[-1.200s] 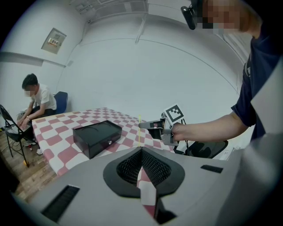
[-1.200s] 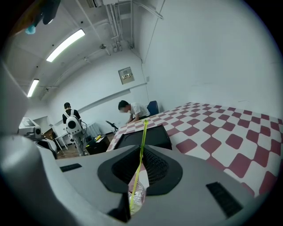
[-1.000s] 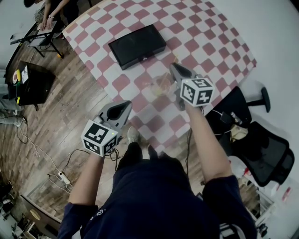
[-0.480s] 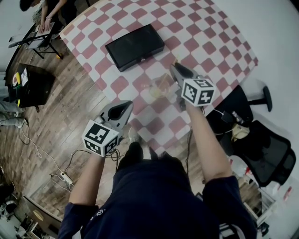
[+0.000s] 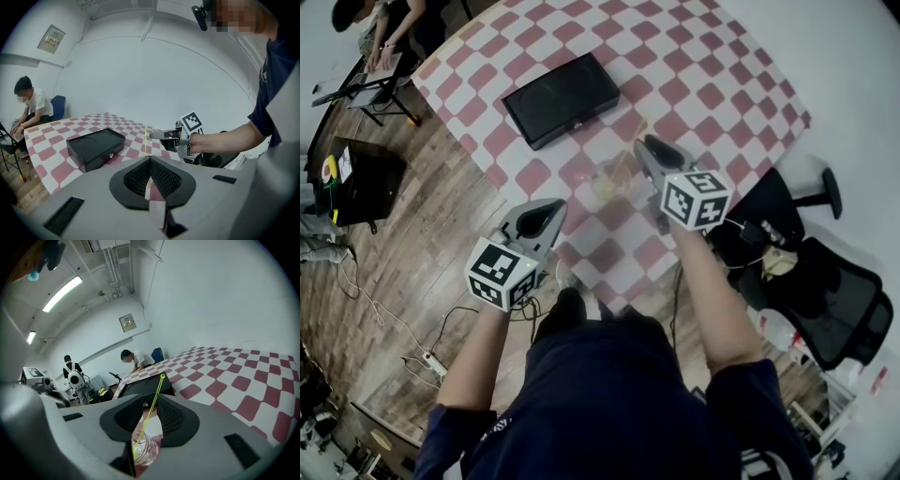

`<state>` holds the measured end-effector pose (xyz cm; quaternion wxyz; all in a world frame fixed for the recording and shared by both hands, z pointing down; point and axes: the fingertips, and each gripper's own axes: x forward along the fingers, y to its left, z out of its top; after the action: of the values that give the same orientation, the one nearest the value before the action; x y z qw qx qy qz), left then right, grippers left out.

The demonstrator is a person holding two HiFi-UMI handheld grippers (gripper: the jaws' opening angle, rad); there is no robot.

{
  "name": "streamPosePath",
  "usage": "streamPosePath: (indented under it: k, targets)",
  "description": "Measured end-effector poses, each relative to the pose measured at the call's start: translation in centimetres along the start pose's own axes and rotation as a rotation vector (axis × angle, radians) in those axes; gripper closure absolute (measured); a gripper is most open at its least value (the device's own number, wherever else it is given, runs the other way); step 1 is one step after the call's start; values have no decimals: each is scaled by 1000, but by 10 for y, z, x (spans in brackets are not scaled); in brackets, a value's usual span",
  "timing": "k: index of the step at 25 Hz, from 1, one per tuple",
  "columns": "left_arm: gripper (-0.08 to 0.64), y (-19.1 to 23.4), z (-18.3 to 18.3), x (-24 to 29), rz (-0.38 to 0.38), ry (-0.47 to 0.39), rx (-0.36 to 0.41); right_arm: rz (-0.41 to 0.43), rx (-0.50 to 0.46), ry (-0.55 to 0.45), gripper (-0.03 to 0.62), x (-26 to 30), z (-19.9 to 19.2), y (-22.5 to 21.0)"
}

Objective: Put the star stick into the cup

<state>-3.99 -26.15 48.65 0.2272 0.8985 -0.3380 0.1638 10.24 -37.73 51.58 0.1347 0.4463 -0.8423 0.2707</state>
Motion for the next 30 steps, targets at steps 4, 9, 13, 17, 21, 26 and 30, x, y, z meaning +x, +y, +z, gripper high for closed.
streamPosePath:
  k: [4, 9, 13, 17, 21, 26, 30]
  targets:
    - [529, -4, 6, 1, -11, -8, 14, -2, -28, -13, 494, -12, 4, 7]
    - [529, -9, 15, 0, -25, -16, 37, 1, -63, -30, 494, -31, 8, 20]
    - [529, -16, 21, -4, -42, -28, 56, 12, -79, -51, 494, -48, 14, 36]
    - [529, -26, 25, -11, -56, -36, 75, 29, -101, -70, 495, -68, 17, 56]
    - [529, -35, 28, -21, -69, -47, 95, 38, -122, -84, 499, -88, 16, 78]
    - [529, -47, 30, -36, -82, -60, 119, 40, -149, -101, 509, -112, 10, 99]
    - [529, -54, 29, -49, -90, -64, 131, 37, -159, -102, 515, -127, 3, 111]
